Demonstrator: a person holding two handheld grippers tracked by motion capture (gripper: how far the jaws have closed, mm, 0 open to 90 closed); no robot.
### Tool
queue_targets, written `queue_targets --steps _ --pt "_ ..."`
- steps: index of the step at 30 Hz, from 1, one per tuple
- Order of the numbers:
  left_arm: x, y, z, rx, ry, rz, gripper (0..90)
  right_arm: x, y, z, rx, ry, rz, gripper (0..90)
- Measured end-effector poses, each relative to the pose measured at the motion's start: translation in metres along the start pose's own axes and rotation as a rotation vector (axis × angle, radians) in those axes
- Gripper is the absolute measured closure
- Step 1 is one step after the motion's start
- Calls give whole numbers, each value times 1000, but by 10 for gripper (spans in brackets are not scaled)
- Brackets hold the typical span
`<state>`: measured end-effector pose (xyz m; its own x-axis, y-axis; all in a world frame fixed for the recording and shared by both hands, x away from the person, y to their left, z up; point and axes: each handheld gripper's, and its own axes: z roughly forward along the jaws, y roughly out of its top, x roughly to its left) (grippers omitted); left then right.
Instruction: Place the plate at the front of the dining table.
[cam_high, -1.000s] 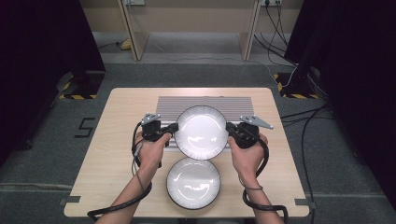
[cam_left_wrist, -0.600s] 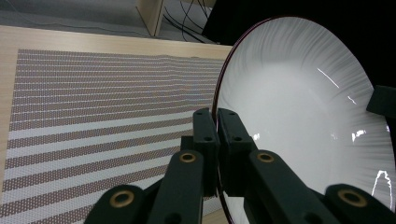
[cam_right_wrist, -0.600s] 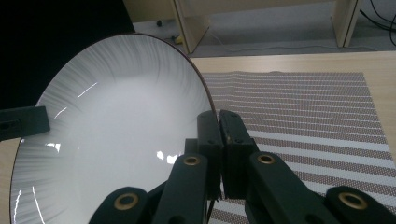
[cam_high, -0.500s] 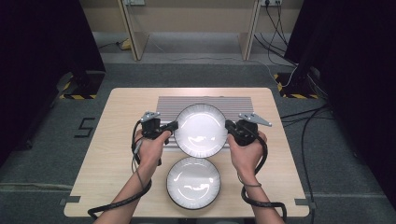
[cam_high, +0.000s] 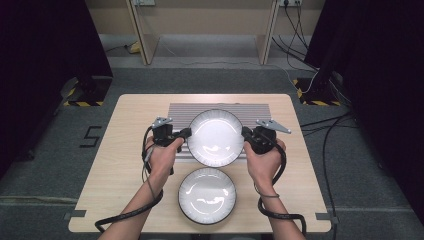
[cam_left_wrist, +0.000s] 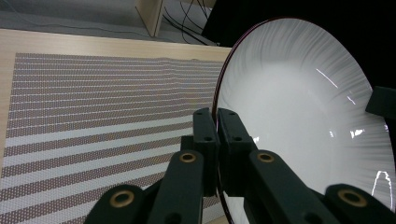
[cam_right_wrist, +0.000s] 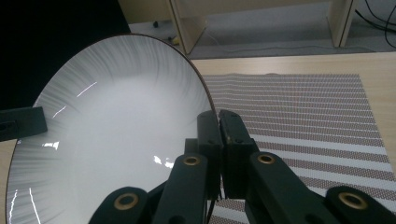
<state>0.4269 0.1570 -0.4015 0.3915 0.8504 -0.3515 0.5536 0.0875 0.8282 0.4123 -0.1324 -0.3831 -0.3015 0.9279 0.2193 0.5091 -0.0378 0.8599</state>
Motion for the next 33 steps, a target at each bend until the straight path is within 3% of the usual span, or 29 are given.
queue_targets --steps 20,33 --pt "7 2 11 -4 1 -30 865 -3 5 12 3 -4 -6 884" --pt "9 10 17 -10 4 -27 865 -6 11 19 -4 -8 -3 883"
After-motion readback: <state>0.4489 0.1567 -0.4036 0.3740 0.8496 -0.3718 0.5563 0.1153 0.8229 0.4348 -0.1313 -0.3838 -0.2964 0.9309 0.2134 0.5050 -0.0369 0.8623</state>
